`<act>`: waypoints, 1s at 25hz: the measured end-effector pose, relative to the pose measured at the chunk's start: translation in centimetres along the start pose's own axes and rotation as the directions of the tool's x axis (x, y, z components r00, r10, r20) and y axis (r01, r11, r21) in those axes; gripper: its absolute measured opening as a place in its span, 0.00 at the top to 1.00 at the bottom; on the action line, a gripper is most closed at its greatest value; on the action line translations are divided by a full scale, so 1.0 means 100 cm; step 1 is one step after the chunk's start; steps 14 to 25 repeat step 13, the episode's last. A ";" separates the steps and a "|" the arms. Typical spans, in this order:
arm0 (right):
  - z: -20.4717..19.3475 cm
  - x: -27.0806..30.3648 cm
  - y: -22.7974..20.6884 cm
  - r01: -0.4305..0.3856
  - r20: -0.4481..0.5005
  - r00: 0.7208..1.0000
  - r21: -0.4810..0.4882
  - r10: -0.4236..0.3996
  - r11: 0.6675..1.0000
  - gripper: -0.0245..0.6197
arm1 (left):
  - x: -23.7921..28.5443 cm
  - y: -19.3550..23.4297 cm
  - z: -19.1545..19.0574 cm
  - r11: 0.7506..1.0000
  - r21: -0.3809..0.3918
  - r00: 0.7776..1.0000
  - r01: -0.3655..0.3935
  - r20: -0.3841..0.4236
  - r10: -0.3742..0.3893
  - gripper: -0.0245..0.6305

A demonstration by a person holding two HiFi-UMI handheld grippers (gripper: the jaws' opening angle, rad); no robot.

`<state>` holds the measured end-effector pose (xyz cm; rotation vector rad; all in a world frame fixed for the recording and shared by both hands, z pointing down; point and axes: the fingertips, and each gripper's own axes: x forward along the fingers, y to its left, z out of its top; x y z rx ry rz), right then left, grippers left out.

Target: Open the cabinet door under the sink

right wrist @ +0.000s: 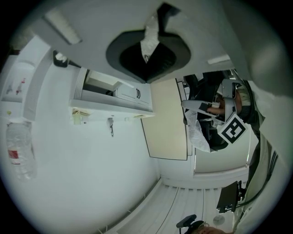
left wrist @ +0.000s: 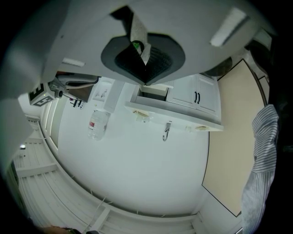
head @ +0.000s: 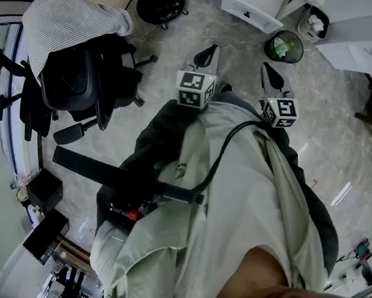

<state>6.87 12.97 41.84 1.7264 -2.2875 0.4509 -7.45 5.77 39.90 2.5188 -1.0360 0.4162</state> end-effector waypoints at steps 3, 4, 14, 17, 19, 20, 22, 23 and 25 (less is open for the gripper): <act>0.001 0.000 -0.001 -0.004 -0.003 1.000 -0.001 0.004 1.000 0.96 | 0.001 -0.001 0.001 1.000 -0.001 1.000 -0.001 -0.001 0.001 0.95; 0.001 0.000 -0.002 -0.005 -0.005 1.000 0.000 0.005 1.000 0.96 | 0.002 -0.002 0.001 1.000 -0.002 1.000 0.000 -0.002 0.000 0.95; 0.000 -0.006 -0.010 0.022 -0.002 1.000 0.012 -0.022 1.000 0.96 | 0.010 -0.009 0.002 1.000 0.010 1.000 0.027 -0.009 -0.027 0.95; 0.000 -0.006 -0.010 0.022 -0.002 1.000 0.012 -0.022 1.000 0.96 | 0.010 -0.009 0.002 1.000 0.010 1.000 0.027 -0.009 -0.027 0.95; 0.000 -0.006 -0.010 0.022 -0.002 1.000 0.012 -0.022 1.000 0.96 | 0.010 -0.009 0.002 1.000 0.010 1.000 0.027 -0.009 -0.027 0.95; 0.000 -0.006 -0.010 0.022 -0.002 1.000 0.012 -0.022 1.000 0.96 | 0.010 -0.009 0.002 1.000 0.010 1.000 0.027 -0.009 -0.027 0.95; 0.000 -0.006 -0.010 0.022 -0.002 1.000 0.012 -0.022 1.000 0.96 | 0.010 -0.009 0.002 1.000 0.010 1.000 0.027 -0.009 -0.027 0.95; 0.000 -0.006 -0.010 0.022 -0.002 1.000 0.012 -0.022 1.000 0.96 | 0.010 -0.009 0.002 1.000 0.010 1.000 0.027 -0.009 -0.027 0.95; 0.000 -0.006 -0.010 0.022 -0.002 1.000 0.012 -0.022 1.000 0.96 | 0.010 -0.009 0.002 1.000 0.010 1.000 0.027 -0.009 -0.027 0.95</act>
